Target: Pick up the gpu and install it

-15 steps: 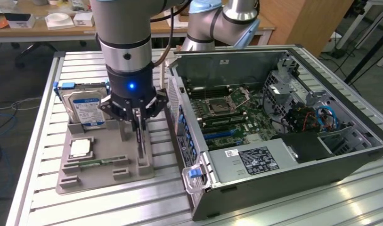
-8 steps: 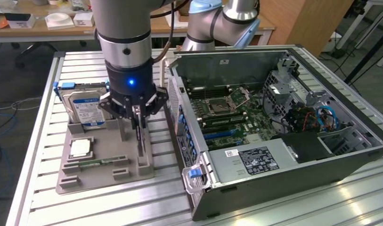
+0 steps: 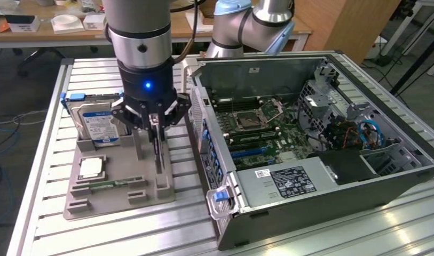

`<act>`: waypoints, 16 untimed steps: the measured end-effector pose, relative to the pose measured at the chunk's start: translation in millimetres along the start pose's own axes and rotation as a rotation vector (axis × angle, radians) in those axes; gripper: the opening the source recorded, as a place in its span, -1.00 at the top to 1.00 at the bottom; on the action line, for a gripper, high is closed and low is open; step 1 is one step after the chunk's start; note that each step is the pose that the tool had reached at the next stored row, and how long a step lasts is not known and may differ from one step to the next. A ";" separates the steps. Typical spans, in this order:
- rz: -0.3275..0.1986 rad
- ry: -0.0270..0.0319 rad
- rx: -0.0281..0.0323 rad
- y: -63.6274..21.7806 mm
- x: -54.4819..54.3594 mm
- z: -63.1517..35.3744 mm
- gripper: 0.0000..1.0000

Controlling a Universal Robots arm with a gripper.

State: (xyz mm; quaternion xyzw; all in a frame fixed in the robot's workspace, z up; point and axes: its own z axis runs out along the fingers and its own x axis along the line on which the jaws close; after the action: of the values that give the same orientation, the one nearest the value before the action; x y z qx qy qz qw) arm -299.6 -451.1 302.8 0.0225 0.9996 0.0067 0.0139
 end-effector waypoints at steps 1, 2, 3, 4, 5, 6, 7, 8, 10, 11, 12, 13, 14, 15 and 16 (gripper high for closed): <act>0.000 0.0001 0.0001 0.0 0.0 -1.2 0.48; 0.000 0.0001 0.0001 0.0 0.0 -2.3 0.48; 0.000 0.0000 0.0000 0.1 -0.1 -3.3 0.48; 0.000 0.0000 0.0000 0.1 -0.1 -4.2 0.48; 0.000 0.0000 0.0000 0.1 -0.1 -5.1 0.48; 0.000 0.0000 0.0001 0.1 -0.2 -5.9 0.48; 0.000 0.0000 0.0001 0.1 -0.2 -6.9 0.48; 0.000 0.0001 0.0002 0.1 -0.2 -7.8 0.48; 0.000 0.0000 0.0003 0.1 -0.3 -10.1 0.48; 0.000 0.0000 0.0003 0.2 -0.3 -11.2 0.48; 0.000 0.0000 0.0004 0.2 -0.3 -12.7 0.48; 0.000 0.0000 0.0005 0.2 -0.4 -14.0 0.48; 0.000 -0.0001 0.0006 0.2 -0.4 -15.3 0.48; 0.000 0.0000 0.0008 0.2 -0.5 -16.5 0.48; 0.000 0.0000 0.0009 0.2 -0.5 -17.6 0.48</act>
State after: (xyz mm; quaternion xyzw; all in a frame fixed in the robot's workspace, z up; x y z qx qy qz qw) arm -299.6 -451.1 320.4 0.0224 0.9996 0.0062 0.0139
